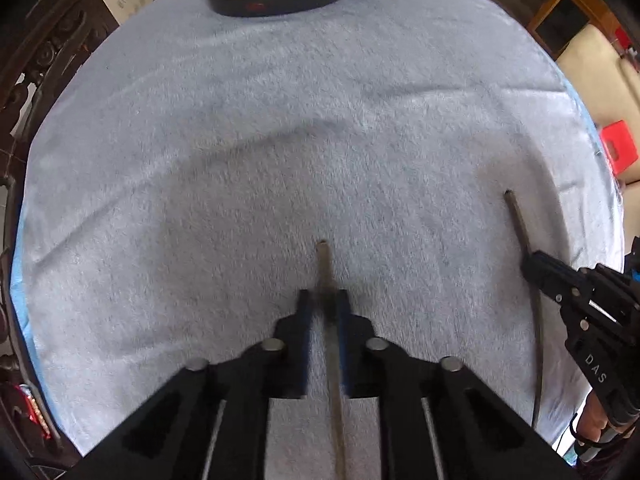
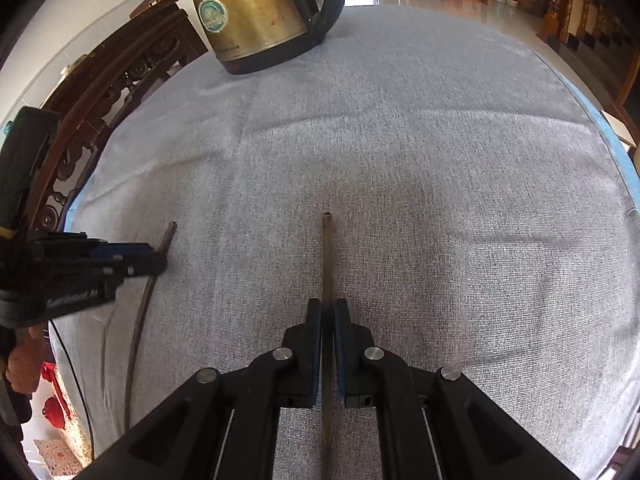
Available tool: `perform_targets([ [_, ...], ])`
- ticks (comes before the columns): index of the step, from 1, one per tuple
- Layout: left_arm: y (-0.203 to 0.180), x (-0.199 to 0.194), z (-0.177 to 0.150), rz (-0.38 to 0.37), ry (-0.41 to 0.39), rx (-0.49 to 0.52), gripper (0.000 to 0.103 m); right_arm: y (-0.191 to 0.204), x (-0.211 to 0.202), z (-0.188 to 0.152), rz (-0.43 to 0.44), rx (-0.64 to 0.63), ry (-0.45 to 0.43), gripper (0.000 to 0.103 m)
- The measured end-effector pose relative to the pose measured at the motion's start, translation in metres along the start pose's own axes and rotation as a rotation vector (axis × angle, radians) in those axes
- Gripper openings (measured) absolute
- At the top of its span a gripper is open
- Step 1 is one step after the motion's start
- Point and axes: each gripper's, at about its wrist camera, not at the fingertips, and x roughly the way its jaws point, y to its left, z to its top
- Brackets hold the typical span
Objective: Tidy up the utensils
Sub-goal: 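Lift both held chopsticks upright and carry them toward the black holder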
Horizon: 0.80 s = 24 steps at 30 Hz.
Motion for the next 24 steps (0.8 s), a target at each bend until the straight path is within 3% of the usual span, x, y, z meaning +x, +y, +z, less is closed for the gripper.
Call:
perform_targets([
  [4,0.002,-0.003,-0.001,0.015,-0.071,-0.009,0.005,-0.001,-0.002,-0.007,0.005,-0.011,-0.030,0.007],
  [10,0.004,-0.025,-0.025,0.022,-0.175,-0.078,0.005,-0.013,-0.018,-0.022,0.065,0.029,-0.078,0.007],
  [12,0.002,-0.047,-0.048,0.030,-0.229,-0.102,0.005,-0.017,-0.030,-0.028,0.087,0.036,-0.118,0.007],
  [19,0.001,-0.100,-0.102,0.150,-0.396,-0.109,0.005,-0.025,-0.083,-0.057,0.129,0.073,-0.285,0.007],
  [24,0.005,-0.131,-0.128,0.198,-0.470,-0.108,0.005,-0.020,-0.121,-0.074,0.142,0.076,-0.365,0.007],
])
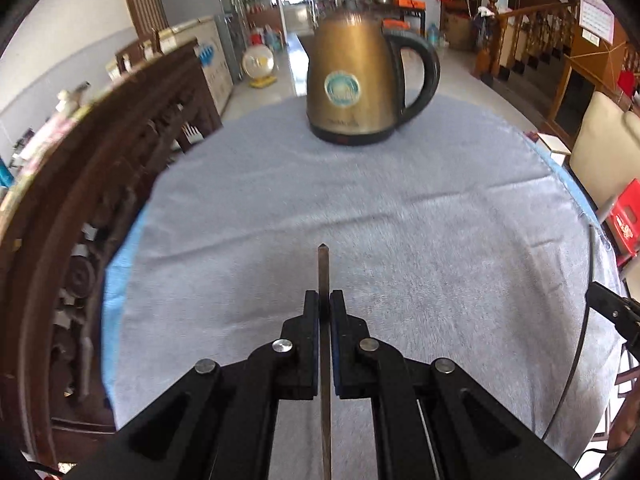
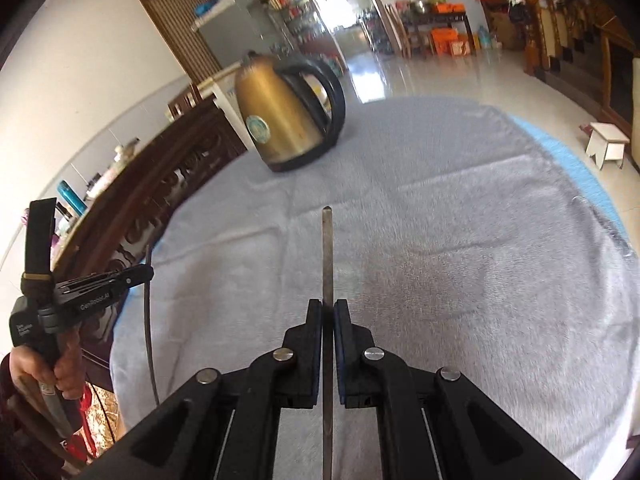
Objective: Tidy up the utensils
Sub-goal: 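Lift both held chopsticks upright and carry them toward the black holder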
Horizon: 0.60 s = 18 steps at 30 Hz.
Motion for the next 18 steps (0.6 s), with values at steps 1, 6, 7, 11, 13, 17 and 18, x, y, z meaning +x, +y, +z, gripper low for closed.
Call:
perform_targets([
  [1,-0.004,0.000,-0.002,0.006,-0.015,0.000,0.005,0.003,-0.009,-0.002,0.001,-0.004,-0.021,0.007],
  [6,0.008,-0.038,-0.010,0.040,-0.090,-0.015,0.005,0.019,-0.047,-0.008,0.003,-0.015,-0.103,0.007],
  [7,0.012,-0.049,-0.011,0.043,-0.102,-0.022,0.005,0.022,-0.054,-0.009,0.004,-0.016,-0.119,0.007],
  [11,0.023,-0.073,-0.018,0.060,-0.154,-0.050,0.005,0.036,-0.085,-0.014,0.011,-0.035,-0.179,0.007],
  [13,0.029,-0.087,-0.020,0.066,-0.179,-0.064,0.005,0.044,-0.098,-0.015,0.015,-0.049,-0.204,0.007],
  [17,0.037,-0.114,-0.025,0.078,-0.237,-0.085,0.005,0.061,-0.117,-0.016,0.021,-0.074,-0.243,0.007],
  [18,0.038,-0.119,-0.026,0.080,-0.248,-0.085,0.005,0.063,-0.123,-0.017,0.021,-0.079,-0.254,0.007],
])
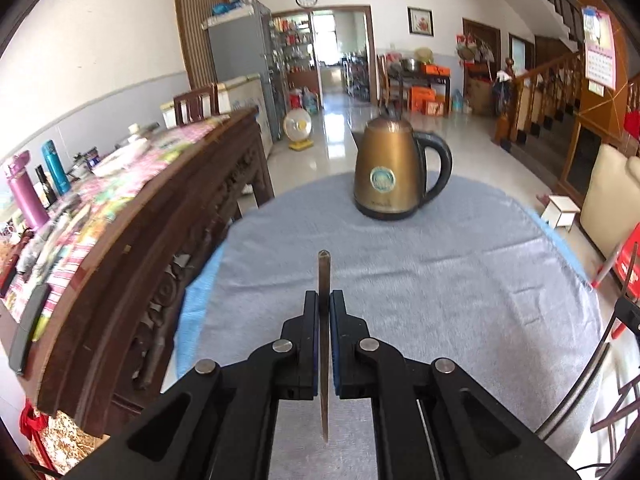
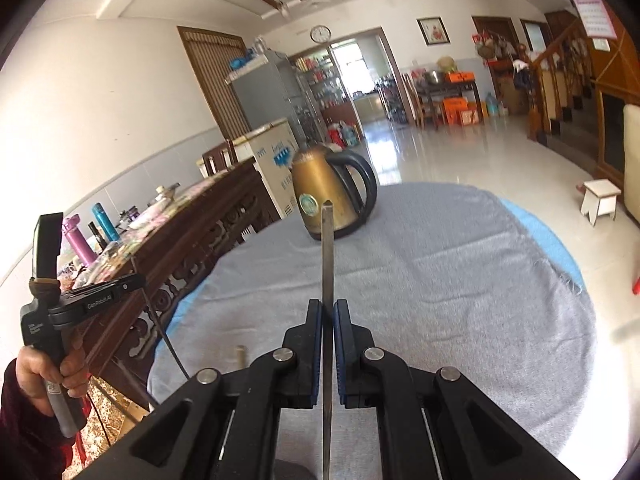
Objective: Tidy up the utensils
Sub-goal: 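Lift both held chopsticks upright and carry them toward the black holder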
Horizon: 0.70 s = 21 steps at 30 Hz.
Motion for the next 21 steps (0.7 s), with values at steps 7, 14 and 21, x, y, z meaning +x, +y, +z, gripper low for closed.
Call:
perform_targets([
  [7,0.002,-0.047,-0.005,-0.015,-0.074,0.019,0.005,0.022,-0.027,0.005,0.024,-0.023,-0.059,0.007],
  [14,-0.006,-0.091,-0.014,-0.044,-0.131,0.052,0.005,0.039,-0.045,0.007,0.054,-0.049,-0.101,0.007],
  [21,-0.021,-0.130,-0.018,-0.090,-0.198,0.077,0.005,0.051,-0.056,0.006,0.067,-0.068,-0.122,0.007],
])
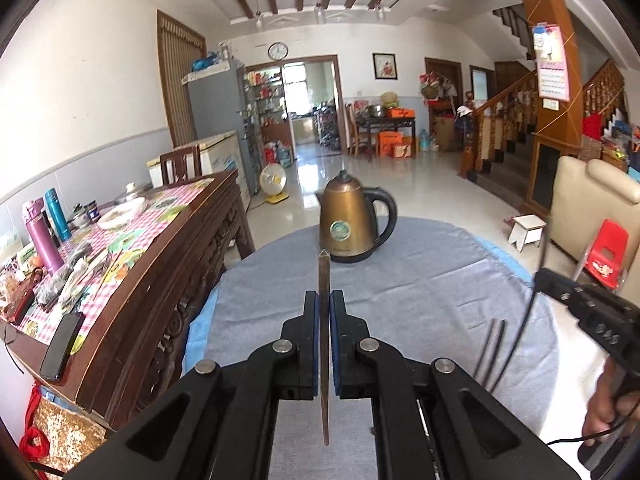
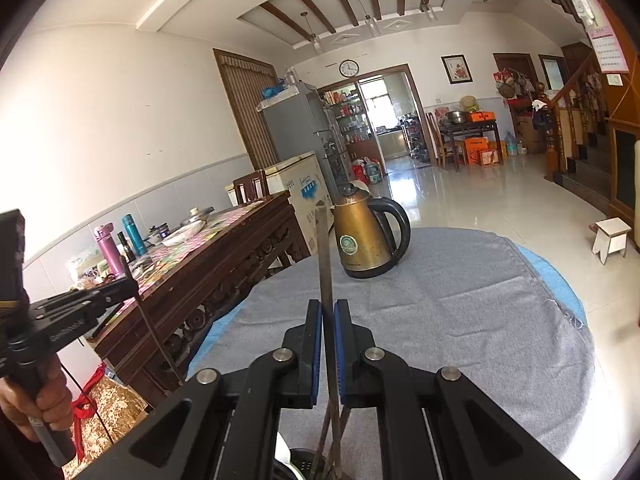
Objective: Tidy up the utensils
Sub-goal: 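Lift both held chopsticks upright and carry them toward the black holder, then lower both chopsticks into the black holder and open both tools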
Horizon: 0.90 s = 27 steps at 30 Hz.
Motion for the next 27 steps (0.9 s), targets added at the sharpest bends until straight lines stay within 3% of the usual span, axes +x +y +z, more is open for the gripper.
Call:
perform_targets([
  [15,-0.014,-0.022,0.007,-0.060,-0.042,-0.020,0.005,0.017,-0.017,0.011,0.020,-0.028,-0.064,0.007],
  [27,-0.021,-0.024,0.001,-0.135,-0.061,-0.108,0.005,0.023,-0.014,-0.011,-0.035,-0.069,-0.089,0.007],
])
